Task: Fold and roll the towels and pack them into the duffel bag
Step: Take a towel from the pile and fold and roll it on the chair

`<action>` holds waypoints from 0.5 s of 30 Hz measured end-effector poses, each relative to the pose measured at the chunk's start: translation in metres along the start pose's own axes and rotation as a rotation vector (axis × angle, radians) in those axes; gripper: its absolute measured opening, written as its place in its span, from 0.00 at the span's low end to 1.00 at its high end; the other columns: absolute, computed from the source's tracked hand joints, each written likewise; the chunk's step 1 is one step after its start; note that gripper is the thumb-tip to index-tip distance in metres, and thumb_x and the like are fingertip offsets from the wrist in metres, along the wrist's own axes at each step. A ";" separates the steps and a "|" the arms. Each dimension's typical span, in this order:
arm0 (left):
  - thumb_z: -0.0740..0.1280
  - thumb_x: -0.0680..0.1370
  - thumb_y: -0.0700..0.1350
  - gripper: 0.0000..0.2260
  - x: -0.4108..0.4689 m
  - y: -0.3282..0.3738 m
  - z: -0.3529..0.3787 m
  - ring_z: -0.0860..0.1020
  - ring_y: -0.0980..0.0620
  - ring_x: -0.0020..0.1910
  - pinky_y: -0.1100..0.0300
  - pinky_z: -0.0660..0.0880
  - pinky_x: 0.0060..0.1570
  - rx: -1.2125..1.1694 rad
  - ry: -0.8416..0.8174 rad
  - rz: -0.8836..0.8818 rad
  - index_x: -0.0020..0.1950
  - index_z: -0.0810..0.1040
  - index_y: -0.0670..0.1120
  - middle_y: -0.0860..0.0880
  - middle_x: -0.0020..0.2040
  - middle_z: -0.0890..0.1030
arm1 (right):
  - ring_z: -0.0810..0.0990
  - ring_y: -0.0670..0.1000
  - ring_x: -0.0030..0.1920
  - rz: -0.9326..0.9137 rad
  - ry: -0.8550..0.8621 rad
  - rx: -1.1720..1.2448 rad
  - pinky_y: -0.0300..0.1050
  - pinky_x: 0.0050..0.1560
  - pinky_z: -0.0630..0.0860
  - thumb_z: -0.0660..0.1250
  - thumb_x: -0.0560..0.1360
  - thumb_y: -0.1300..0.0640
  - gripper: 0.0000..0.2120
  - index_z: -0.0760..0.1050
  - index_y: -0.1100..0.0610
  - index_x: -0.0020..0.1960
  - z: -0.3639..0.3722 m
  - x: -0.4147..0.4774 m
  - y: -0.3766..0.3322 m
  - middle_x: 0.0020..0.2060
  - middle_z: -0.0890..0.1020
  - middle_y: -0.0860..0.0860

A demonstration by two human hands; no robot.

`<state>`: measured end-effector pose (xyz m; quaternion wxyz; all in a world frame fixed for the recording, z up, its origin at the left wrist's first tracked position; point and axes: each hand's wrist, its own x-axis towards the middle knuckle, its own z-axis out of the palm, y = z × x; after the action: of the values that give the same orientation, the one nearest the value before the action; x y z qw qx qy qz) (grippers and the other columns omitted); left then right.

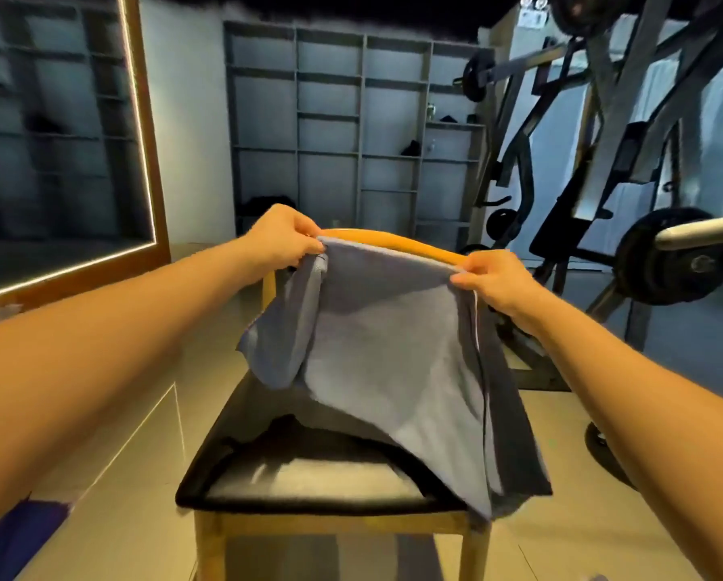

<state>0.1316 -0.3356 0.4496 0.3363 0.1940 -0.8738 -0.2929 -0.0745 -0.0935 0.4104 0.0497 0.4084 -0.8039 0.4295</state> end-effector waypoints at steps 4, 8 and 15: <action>0.68 0.79 0.39 0.09 -0.004 -0.017 -0.001 0.82 0.49 0.45 0.52 0.80 0.49 0.042 0.167 0.166 0.53 0.86 0.47 0.48 0.45 0.86 | 0.77 0.54 0.40 -0.224 0.323 -0.009 0.47 0.41 0.73 0.66 0.78 0.62 0.05 0.80 0.58 0.48 0.007 0.014 -0.023 0.37 0.81 0.55; 0.67 0.81 0.43 0.08 -0.057 -0.058 0.022 0.81 0.57 0.47 0.61 0.78 0.49 0.148 -0.106 0.189 0.54 0.85 0.54 0.59 0.45 0.83 | 0.75 0.48 0.34 -0.208 -0.034 -0.069 0.47 0.39 0.73 0.70 0.76 0.61 0.07 0.80 0.56 0.40 0.057 -0.033 0.012 0.32 0.80 0.54; 0.76 0.76 0.43 0.08 -0.116 -0.129 0.064 0.80 0.55 0.31 0.54 0.80 0.41 0.188 -0.409 -0.120 0.50 0.79 0.49 0.48 0.35 0.83 | 0.81 0.48 0.36 0.198 -0.448 -0.130 0.39 0.38 0.77 0.67 0.78 0.65 0.07 0.82 0.58 0.44 0.103 -0.101 0.095 0.35 0.83 0.52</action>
<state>0.1867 -0.3460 0.2734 0.1144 0.2125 -0.9342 -0.2627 -0.0464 -0.0786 0.2410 -0.1458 0.4086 -0.8569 0.2786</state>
